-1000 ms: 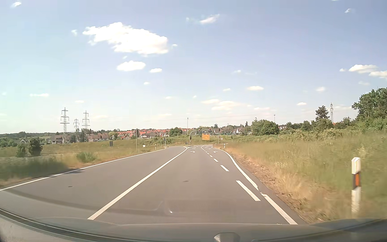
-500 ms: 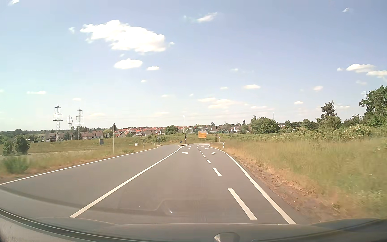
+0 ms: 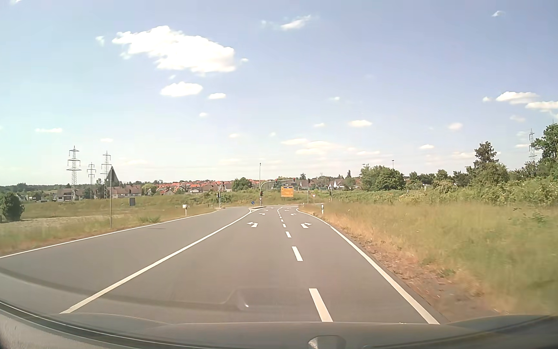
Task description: Follow the waypoints while adhering to traffic rules and regulations
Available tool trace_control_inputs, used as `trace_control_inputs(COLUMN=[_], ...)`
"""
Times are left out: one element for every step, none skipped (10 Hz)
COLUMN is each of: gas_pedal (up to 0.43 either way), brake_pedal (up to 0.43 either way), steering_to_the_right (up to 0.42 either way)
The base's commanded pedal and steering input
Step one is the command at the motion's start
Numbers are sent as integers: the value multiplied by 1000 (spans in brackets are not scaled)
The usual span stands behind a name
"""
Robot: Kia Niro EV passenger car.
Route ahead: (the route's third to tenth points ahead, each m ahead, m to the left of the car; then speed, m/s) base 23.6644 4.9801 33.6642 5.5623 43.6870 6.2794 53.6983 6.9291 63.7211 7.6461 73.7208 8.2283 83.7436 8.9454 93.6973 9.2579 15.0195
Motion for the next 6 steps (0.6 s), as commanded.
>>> trace_control_inputs(gas_pedal=[0,0,0,0,0,0], brake_pedal=[30,30,30,30,30,30], steering_to_the_right=[3,3,2,0,0,-1])
